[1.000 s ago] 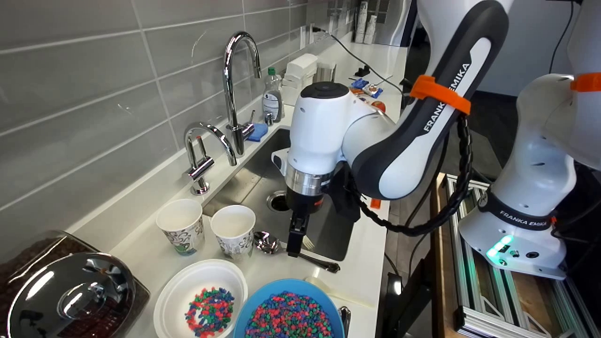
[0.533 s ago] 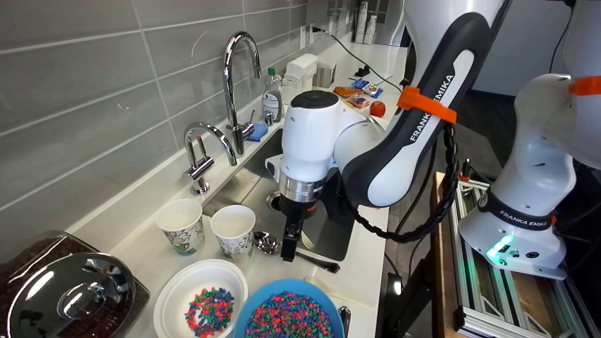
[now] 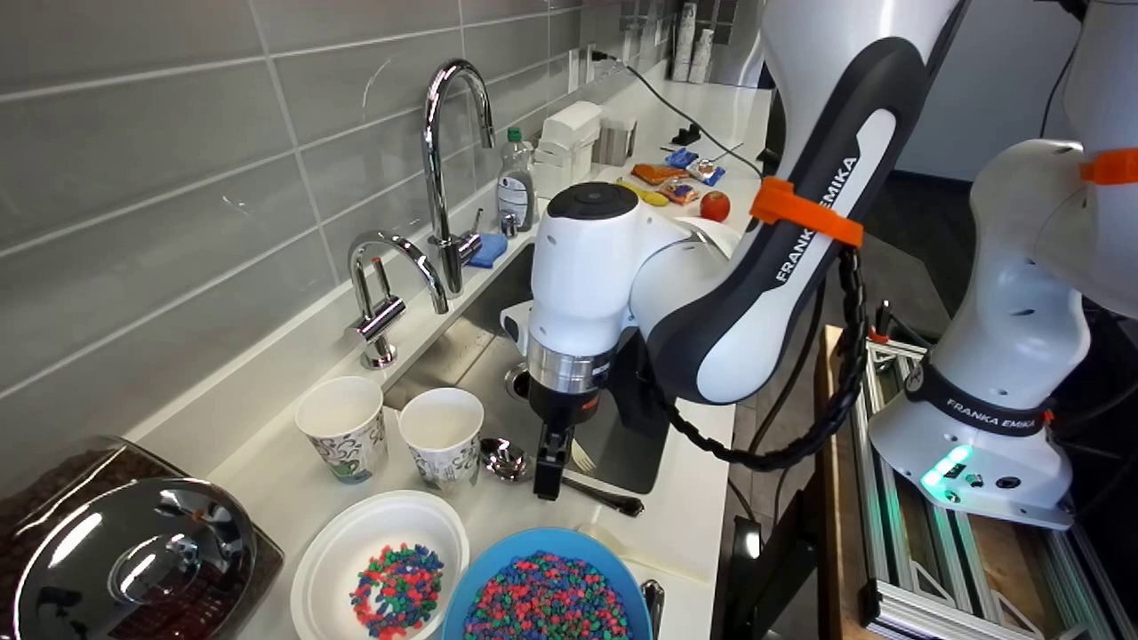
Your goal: Use the silver spoon to put cereal from the blue bowl into the white bowl.
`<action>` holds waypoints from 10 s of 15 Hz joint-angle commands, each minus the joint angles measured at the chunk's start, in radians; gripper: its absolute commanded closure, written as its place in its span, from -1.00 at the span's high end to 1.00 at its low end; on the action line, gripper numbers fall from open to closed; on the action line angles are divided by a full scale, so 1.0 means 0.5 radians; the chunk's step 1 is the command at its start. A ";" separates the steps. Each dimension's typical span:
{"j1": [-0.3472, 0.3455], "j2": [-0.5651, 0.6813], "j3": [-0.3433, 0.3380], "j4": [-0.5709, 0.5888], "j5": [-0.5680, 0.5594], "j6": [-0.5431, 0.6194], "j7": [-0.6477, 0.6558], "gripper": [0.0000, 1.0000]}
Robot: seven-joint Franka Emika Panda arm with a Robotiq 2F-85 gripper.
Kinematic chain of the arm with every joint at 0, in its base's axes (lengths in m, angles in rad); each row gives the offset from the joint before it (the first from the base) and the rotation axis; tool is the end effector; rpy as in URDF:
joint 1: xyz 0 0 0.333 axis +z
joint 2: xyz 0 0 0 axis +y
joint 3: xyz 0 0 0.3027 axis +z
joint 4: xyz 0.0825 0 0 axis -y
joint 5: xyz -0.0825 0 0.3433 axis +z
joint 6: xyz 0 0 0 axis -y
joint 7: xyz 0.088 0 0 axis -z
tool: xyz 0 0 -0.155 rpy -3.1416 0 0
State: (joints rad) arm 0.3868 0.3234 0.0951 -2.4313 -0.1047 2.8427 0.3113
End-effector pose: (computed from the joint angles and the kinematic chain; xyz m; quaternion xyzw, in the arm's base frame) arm 0.4237 0.2293 0.1611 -0.9903 -0.1310 -0.0429 0.0150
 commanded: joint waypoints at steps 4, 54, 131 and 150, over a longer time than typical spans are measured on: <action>0.081 0.036 -0.073 0.028 -0.088 0.015 0.102 0.58; 0.117 -0.269 -0.115 -0.024 -0.278 -0.555 0.305 -0.94; 0.316 1.207 0.463 2.388 -0.196 -3.380 -1.149 -0.94; 0.422 1.359 0.379 2.610 -0.296 -3.270 -1.139 -0.94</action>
State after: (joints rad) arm 0.5771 0.9683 0.3011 -1.1688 -0.2216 1.2012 -0.2506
